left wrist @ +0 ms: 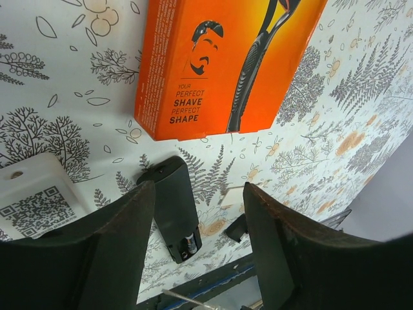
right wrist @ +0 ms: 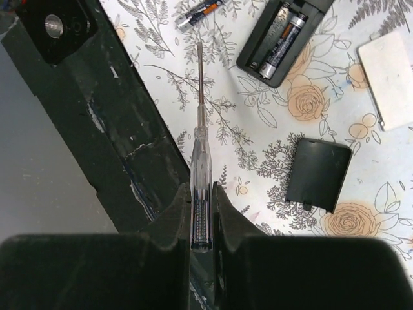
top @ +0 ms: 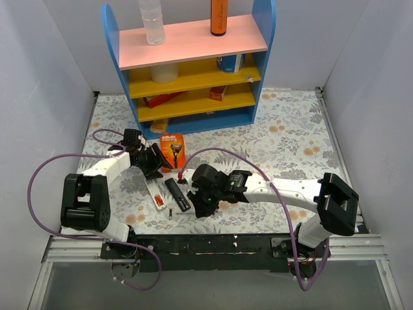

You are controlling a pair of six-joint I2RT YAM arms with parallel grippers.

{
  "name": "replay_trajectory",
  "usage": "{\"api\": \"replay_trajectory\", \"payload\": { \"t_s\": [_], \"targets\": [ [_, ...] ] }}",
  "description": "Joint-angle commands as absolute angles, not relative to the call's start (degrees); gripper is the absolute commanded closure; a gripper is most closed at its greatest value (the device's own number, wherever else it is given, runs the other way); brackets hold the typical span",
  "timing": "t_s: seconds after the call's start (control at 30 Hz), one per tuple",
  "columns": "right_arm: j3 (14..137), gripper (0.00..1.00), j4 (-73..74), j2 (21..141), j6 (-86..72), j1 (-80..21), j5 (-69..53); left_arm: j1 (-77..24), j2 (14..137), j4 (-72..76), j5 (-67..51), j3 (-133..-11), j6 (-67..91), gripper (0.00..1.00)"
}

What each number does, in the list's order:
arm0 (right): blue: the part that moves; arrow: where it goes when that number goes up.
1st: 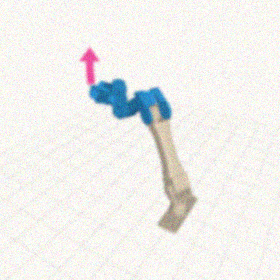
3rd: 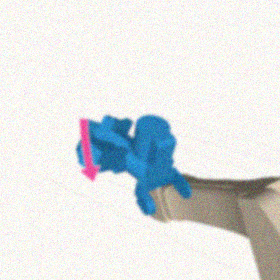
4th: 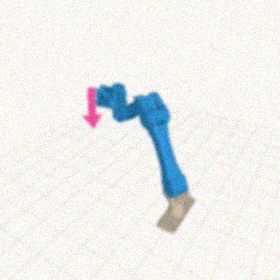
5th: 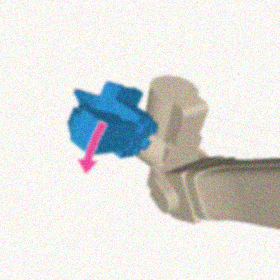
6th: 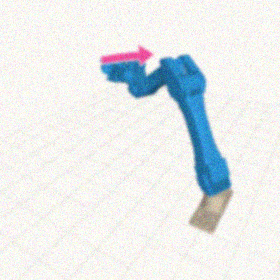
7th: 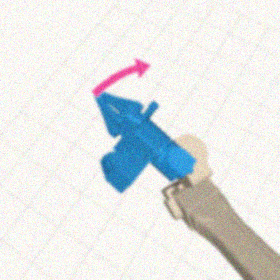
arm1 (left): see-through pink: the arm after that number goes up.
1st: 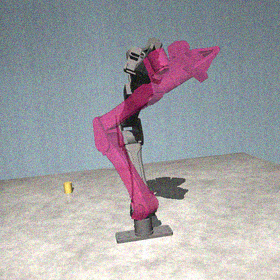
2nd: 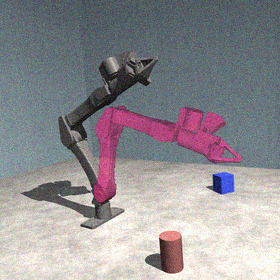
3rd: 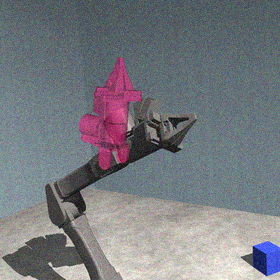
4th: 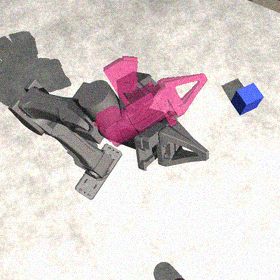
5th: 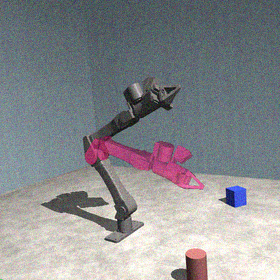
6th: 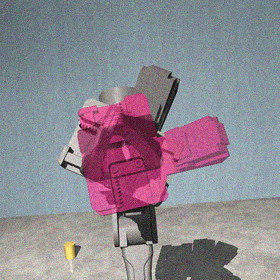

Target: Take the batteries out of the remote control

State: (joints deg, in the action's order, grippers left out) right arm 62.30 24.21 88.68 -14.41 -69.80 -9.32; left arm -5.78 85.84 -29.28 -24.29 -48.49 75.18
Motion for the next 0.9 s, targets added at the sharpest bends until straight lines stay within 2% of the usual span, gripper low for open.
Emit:
{"api": "replay_trajectory", "payload": {
  "t_s": [0.0,0.4,0.87],
  "targets": [
    [61.4,0.99,23.9,89.6,-18.2,-70.2,-4.8,-6.1,85.1,-29.7,-23.6,-50.2,73.7,0.43],
    [59.4,0.99,27.1,87.8,-17.9,-70.1,6.2,-6.2,84.2,-28.5,-25.8,-49.0,73.2,0.43],
    [57.7,0.99,27.3,87.0,-17.4,-67.9,8.7,-7.3,86.3,-27.7,-26.9,-48.6,71.8,0.43]
  ]
}}
